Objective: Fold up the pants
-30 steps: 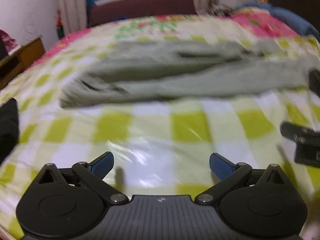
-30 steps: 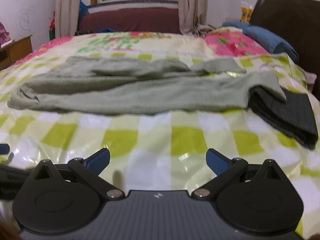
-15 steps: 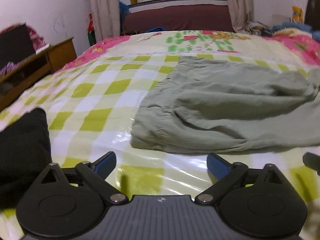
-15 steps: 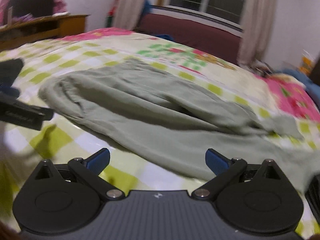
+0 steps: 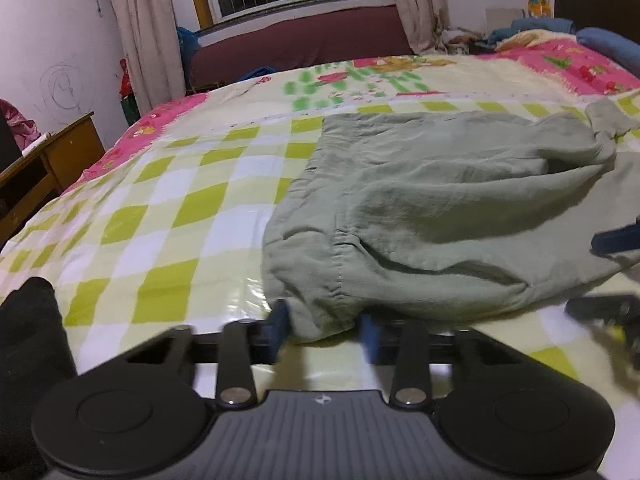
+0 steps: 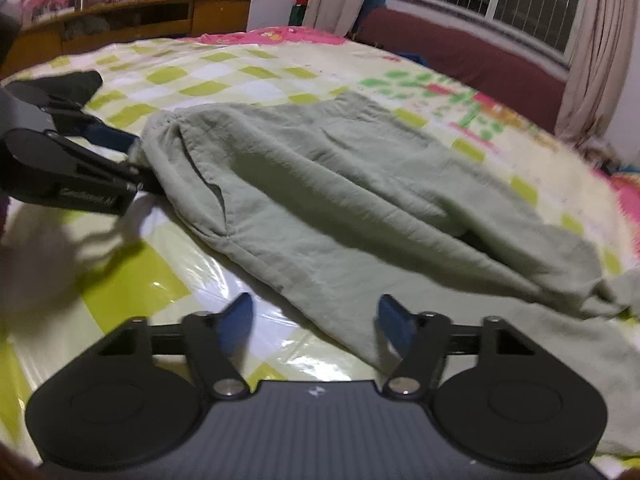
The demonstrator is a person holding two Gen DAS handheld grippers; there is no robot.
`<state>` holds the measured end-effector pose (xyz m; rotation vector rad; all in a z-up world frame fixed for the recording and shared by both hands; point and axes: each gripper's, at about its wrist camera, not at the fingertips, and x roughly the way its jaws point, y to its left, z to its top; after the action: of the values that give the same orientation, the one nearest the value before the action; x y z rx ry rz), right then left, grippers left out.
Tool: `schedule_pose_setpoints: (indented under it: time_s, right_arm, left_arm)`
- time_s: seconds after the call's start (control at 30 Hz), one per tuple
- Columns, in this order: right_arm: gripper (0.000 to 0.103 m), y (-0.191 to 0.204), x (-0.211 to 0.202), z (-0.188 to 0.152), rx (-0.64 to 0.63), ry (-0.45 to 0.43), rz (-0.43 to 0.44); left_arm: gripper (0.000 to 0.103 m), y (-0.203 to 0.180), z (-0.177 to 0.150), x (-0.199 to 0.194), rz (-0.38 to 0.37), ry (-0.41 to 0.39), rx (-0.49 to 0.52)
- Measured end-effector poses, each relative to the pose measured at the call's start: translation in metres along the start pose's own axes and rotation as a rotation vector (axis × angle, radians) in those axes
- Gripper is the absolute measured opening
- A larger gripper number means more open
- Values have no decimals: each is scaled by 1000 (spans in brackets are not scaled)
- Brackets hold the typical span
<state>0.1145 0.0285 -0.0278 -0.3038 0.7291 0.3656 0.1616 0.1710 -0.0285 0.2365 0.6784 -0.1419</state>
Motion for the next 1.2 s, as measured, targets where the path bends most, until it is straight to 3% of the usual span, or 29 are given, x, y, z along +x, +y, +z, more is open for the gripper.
schedule_pose_setpoints:
  time_s: [0.03, 0.13, 0.2, 0.37, 0.53, 0.63, 0.7, 0.77, 0.93, 0.97, 1.03, 1.07, 1.1, 1.13, 1.2]
  right_arm:
    - [28, -1, 1, 1, 4, 9, 9]
    - [12, 0, 2, 6, 2, 34, 8]
    - [8, 4, 2, 8, 7, 45, 22]
    - [4, 33, 2, 13, -45, 57, 53]
    - [4, 53, 1, 20, -88, 53, 69]
    - [4, 55, -1, 22, -105, 57, 63]
    - [7, 54, -5, 22, -112, 49, 55]
    - [8, 55, -10, 22, -121, 38, 53]
    - [38, 67, -7, 22, -204, 19, 38]
    - [40, 70, -3, 23, -221, 13, 34]
    - [39, 74, 6, 26, -243, -6, 27]
    - [37, 75, 10, 27, -245, -8, 22]
    - [31, 75, 16, 30, -237, 4, 26]
    - [15, 74, 21, 32, -209, 22, 44]
    - [8, 75, 25, 36, -166, 46, 64]
  left_arm:
    - [39, 3, 0, -1, -15, -2, 1]
    - [31, 9, -4, -3, -21, 4, -4]
    - [20, 17, -8, -6, -22, 12, -22]
    - [17, 50, -22, -12, 22, 33, -69]
    - [18, 61, -26, -29, -52, -27, -39]
    - [29, 60, -25, -30, -72, -49, 27]
    - [57, 63, -23, -29, -97, -62, 40]
    - [74, 64, -20, -27, -120, -94, 52]
    - [88, 53, -11, -9, -123, -115, 143]
    - [88, 51, -11, -3, -117, -101, 154]
    - [72, 48, -11, 9, -114, -55, 162]
    - [57, 51, -12, 10, -137, -43, 139]
    - [48, 53, -12, 9, -151, -34, 116]
    - [45, 55, -12, 7, -154, -32, 103]
    - [40, 57, -16, 3, -153, -29, 97]
